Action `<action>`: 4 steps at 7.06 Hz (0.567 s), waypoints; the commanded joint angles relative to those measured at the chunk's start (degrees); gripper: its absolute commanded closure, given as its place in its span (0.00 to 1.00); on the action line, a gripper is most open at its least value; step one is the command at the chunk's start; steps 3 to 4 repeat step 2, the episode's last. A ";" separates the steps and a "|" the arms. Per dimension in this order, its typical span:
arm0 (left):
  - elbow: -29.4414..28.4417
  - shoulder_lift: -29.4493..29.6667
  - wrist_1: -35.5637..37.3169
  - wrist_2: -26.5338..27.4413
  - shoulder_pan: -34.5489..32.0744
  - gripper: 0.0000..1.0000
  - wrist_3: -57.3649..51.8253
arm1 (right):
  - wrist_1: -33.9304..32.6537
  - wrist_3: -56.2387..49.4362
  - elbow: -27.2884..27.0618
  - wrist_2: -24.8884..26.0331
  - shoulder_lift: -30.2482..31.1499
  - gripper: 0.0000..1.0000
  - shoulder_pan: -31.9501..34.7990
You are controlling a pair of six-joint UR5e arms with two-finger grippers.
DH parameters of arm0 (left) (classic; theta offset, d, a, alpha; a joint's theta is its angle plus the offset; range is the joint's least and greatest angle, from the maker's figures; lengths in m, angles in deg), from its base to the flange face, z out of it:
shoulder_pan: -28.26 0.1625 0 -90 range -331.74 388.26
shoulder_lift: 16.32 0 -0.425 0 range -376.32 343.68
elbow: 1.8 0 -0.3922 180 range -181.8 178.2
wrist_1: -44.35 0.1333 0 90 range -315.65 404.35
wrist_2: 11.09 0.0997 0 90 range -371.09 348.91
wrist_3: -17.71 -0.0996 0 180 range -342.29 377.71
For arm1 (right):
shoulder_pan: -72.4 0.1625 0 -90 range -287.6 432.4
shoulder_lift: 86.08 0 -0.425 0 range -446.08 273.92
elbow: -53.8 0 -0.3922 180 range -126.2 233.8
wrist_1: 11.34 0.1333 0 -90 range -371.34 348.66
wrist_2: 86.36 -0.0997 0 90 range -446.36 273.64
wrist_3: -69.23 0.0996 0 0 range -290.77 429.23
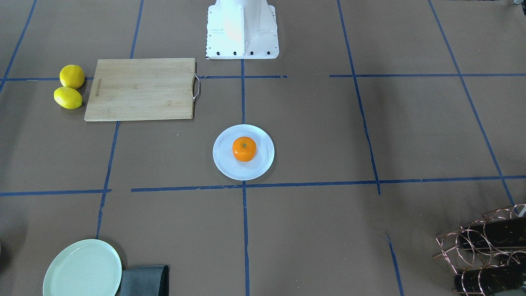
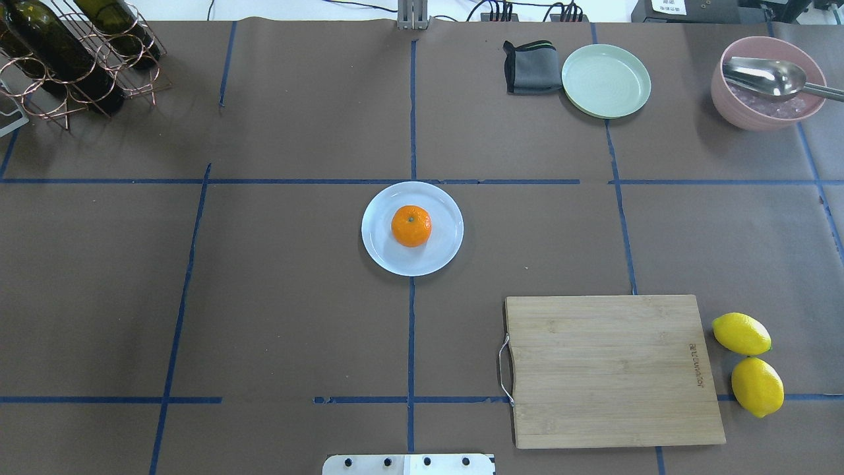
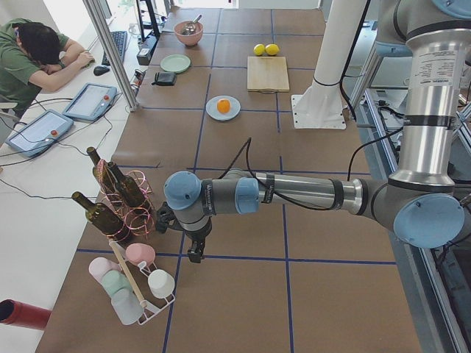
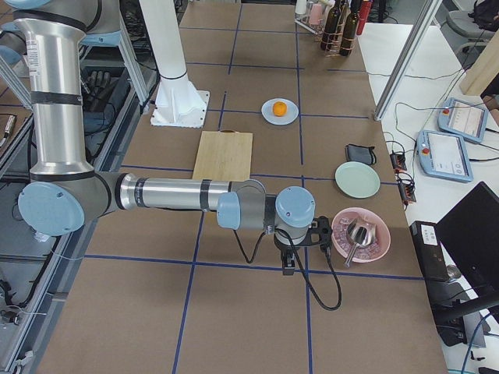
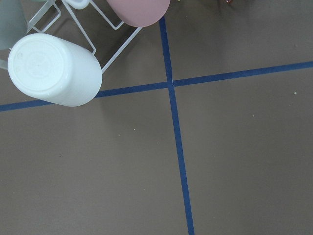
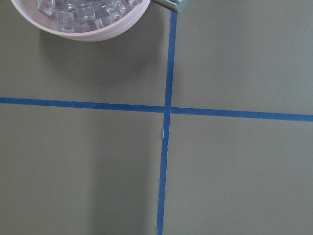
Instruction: Pick orange to plate
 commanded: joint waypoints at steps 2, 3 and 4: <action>-0.15 -0.14 0.00 -0.01 0.00 0.00 0.02 | -0.13 0.00 -0.74 -0.04 -0.01 0.00 0.00; -0.15 -0.14 0.00 -0.01 0.00 0.00 0.02 | -0.13 0.00 -0.74 -0.04 -0.01 0.00 0.00; -0.15 -0.14 0.00 -0.01 0.00 0.00 0.02 | -0.13 0.00 -0.74 -0.04 -0.01 0.00 0.00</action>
